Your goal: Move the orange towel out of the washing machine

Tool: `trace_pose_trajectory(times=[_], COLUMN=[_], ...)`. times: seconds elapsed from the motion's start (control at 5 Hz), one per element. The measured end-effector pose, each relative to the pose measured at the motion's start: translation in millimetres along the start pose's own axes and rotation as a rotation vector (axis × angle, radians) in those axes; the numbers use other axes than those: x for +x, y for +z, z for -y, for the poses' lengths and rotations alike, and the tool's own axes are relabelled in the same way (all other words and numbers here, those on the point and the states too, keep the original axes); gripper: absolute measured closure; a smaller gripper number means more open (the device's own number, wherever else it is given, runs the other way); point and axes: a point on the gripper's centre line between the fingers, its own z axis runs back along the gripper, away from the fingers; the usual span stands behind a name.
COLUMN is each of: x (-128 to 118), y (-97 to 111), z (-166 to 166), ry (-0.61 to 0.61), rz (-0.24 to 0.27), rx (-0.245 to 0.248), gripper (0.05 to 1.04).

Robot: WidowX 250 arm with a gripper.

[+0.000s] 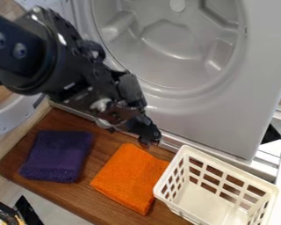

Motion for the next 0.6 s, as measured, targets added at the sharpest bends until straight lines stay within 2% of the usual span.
trace_pose_trajectory(times=[0.2,0.6], x=[9.4,11.7], y=[14.8,17.1], z=[1.7,2.7], ry=[0.012,-0.014], rz=[0.032,0.015], rx=[0.004,-0.011], gripper=[0.084,0.084])
